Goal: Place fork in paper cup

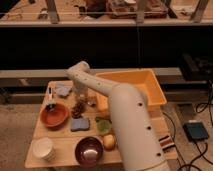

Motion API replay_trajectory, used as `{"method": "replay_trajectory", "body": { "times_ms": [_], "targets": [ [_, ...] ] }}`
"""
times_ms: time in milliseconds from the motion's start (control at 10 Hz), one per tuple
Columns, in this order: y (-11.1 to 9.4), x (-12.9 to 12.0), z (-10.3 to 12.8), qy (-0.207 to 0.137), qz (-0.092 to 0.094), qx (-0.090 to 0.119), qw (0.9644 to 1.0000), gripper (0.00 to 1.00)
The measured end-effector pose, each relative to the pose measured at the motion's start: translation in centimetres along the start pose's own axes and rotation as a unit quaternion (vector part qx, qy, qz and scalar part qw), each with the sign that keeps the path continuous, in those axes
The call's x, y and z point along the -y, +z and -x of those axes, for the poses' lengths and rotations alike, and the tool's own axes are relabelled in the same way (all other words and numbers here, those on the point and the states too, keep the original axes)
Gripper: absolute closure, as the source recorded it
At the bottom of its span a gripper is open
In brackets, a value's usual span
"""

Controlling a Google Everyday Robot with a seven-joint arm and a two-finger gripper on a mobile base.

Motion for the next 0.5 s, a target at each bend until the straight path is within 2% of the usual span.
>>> {"method": "replay_trajectory", "body": {
  "times_ms": [400,500],
  "targets": [
    [0.75,0.21,0.28,-0.008,-0.006,0.002,0.9999,0.51],
    [0.89,0.25,0.40,-0.009,-0.009,0.003,0.9999,0.56]
  ]
}}
